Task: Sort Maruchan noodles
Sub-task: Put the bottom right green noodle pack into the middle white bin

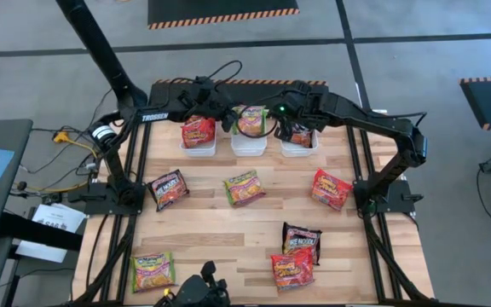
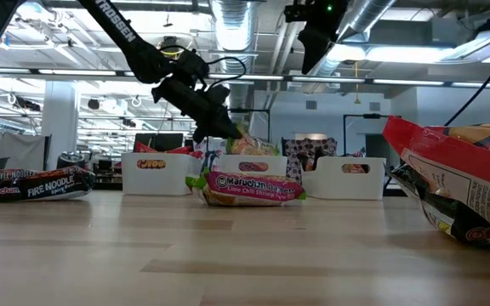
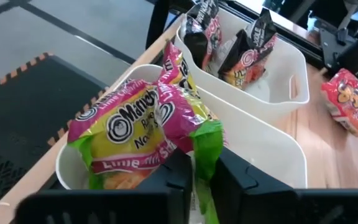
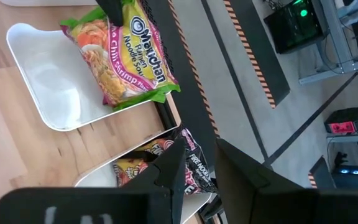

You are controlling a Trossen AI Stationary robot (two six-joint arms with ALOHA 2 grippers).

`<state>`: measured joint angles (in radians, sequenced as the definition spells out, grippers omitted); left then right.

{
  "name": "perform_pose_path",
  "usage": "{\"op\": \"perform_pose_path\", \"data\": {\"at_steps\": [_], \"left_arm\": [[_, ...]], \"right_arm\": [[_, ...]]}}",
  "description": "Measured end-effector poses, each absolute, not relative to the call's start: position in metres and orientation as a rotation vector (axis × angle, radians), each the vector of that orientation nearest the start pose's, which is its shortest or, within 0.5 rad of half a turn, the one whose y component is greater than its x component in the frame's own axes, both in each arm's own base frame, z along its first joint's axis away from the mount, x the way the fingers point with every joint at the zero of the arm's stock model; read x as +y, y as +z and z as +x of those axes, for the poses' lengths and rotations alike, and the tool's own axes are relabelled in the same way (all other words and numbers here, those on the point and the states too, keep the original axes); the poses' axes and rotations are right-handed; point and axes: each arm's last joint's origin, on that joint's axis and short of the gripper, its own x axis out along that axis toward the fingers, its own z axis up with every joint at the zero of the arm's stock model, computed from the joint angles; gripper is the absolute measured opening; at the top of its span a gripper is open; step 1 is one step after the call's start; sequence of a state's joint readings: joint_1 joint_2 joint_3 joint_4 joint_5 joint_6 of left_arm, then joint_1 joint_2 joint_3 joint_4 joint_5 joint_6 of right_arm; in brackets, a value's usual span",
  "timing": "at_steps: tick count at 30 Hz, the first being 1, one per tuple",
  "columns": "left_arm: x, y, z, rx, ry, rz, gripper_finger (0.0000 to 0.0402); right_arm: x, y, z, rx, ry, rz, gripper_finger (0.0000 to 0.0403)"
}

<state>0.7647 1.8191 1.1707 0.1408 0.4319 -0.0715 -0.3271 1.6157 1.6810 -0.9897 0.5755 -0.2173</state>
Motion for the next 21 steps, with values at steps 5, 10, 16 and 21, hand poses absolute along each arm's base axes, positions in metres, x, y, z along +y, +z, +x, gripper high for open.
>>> {"op": "perform_pose_path", "data": {"at_steps": [5,10,16,21], "left_arm": [[0.2661,0.2114,0.2953,0.433,0.34,-0.372,0.0078],[0.2637,0.2063,0.293,0.487,0.332,-0.403,0.0123],[0.2625,0.2044,0.292,0.506,0.339,-0.442,0.0168],[0.2623,0.204,0.2918,0.502,0.352,-0.495,0.0188]], "right_arm": [[-0.1203,0.3695,0.3054,1.037,-0.731,-0.306,0.0108],[-0.1203,0.3695,0.3054,1.037,-0.731,-0.306,0.0108],[-0.1203,0.3695,0.3054,1.037,-0.731,-0.306,0.0108],[-0.1203,0.3695,0.3054,1.036,-0.732,-0.303,0.0108]]}}
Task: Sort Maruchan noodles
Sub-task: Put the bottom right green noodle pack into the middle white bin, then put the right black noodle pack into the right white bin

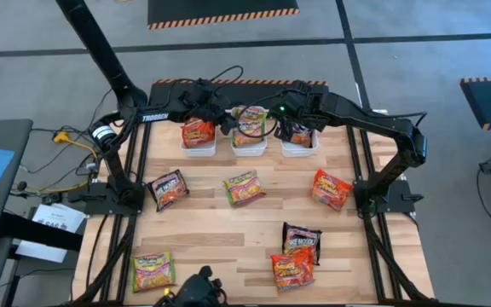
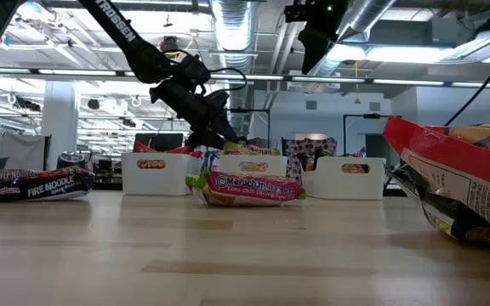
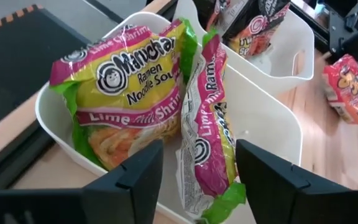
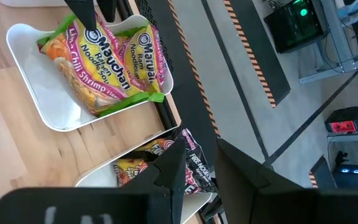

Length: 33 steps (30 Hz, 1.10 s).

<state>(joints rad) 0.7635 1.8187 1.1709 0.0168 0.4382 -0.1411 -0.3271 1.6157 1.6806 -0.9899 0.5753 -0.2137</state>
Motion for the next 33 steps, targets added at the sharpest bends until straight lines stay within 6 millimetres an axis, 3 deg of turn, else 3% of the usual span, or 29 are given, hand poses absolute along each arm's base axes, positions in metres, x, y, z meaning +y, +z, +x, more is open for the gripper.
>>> {"op": "perform_pose_path", "data": {"at_steps": [5,9,15,20,26,33], "left_arm": [[0.265,0.206,0.289,0.483,0.331,-0.595,0.0187],[0.277,0.219,0.286,0.438,0.312,-0.6,0.0183],[0.298,0.246,0.278,0.389,0.344,-0.589,0.0183],[0.307,0.277,0.272,0.399,0.259,-0.619,0.0183],[0.305,0.315,0.269,0.454,0.179,-0.571,0.0183],[0.282,0.348,0.261,0.626,0.049,-0.507,0.0183]], "right_arm": [[-0.119,0.369,0.305,1.047,-0.728,-0.299,0.0108],[-0.115,0.368,0.305,1.059,-0.714,-0.306,0.0108],[-0.107,0.368,0.308,1.037,-0.709,-0.287,0.0108],[-0.089,0.363,0.306,1.074,-0.701,-0.221,0.0108],[-0.068,0.356,0.301,1.139,-0.631,-0.027,0.0108],[-0.049,0.355,0.305,1.114,-0.567,0.09,0.0108]]}}
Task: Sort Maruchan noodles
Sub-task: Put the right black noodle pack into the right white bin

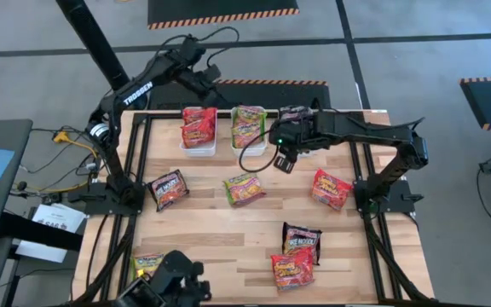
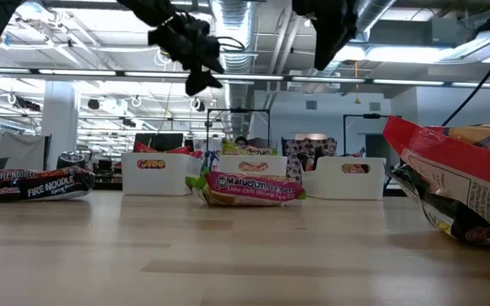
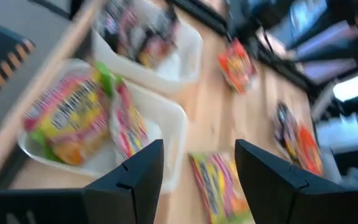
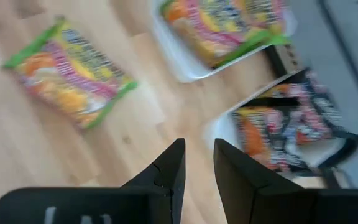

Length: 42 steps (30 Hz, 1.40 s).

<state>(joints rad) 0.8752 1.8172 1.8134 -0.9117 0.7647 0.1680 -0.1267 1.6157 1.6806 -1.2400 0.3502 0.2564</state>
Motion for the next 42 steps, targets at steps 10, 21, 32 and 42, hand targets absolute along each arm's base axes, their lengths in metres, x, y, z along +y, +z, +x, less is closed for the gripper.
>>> {"op": "perform_pose_path", "data": {"at_steps": [10,21,32,42], "left_arm": [[0.247,0.355,0.26,0.818,-0.09,-0.49,0.0183],[0.222,0.353,0.27,0.917,-0.134,-0.544,0.0183],[0.177,0.384,0.271,0.837,-0.28,-0.568,0.0183],[0.131,0.413,0.262,0.856,-0.241,-0.505,0.0183]], "right_arm": [[-0.02,0.351,0.309,1.161,-0.384,0.243,0.0109],[0.023,0.333,0.303,1.317,-0.208,0.375,0.019],[0.06,0.265,0.29,1.524,0.039,0.382,0.0239],[0.08,0.217,0.276,1.588,0.139,0.365,0.0234]]}}
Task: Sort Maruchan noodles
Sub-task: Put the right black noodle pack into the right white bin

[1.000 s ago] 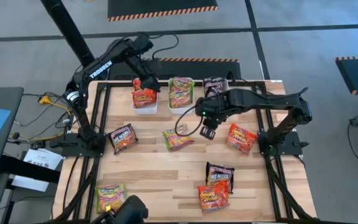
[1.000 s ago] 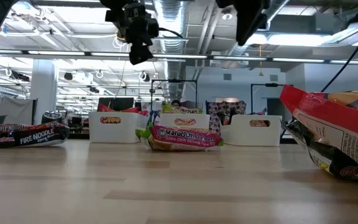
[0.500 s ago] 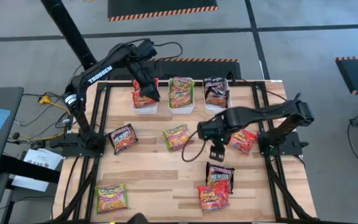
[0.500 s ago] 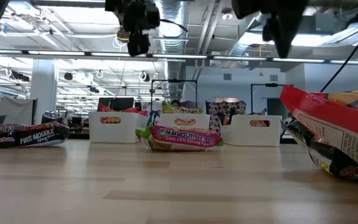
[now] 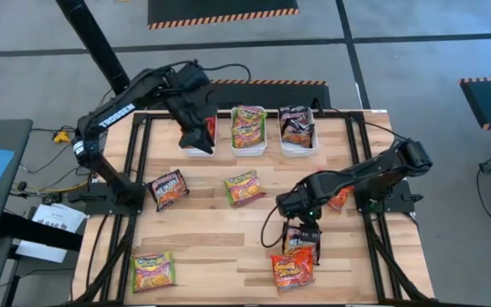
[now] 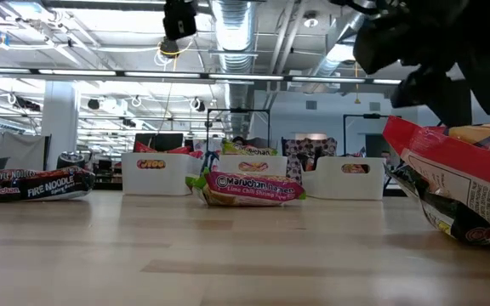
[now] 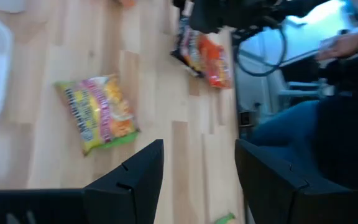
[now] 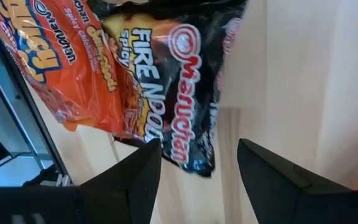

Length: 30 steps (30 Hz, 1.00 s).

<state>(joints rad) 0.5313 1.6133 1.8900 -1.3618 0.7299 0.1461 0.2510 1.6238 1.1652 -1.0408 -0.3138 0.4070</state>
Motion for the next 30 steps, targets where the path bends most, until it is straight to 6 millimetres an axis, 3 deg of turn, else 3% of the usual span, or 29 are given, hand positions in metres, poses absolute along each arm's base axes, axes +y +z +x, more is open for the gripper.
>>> {"op": "perform_pose_path", "data": {"at_steps": [9,16,23,26,30], "left_arm": [[0.109,0.422,0.261,0.891,-0.146,-0.443,0.0183],[0.105,0.421,0.264,0.909,-0.109,-0.412,0.0183],[0.105,0.42,0.264,0.919,-0.096,-0.387,0.0183],[0.106,0.419,0.263,0.932,-0.076,-0.362,0.0183],[0.107,0.419,0.262,0.951,-0.036,-0.338,0.0183]], "right_arm": [[0.083,0.192,0.274,1.528,0.161,0.378,0.0234],[0.088,0.178,0.285,1.499,0.178,0.393,0.0234],[0.091,0.155,0.292,1.59,0.166,0.451,0.0228],[0.092,0.152,0.294,1.616,0.174,0.468,0.0201],[0.094,0.152,0.295,1.613,0.18,0.499,0.0126]]}}
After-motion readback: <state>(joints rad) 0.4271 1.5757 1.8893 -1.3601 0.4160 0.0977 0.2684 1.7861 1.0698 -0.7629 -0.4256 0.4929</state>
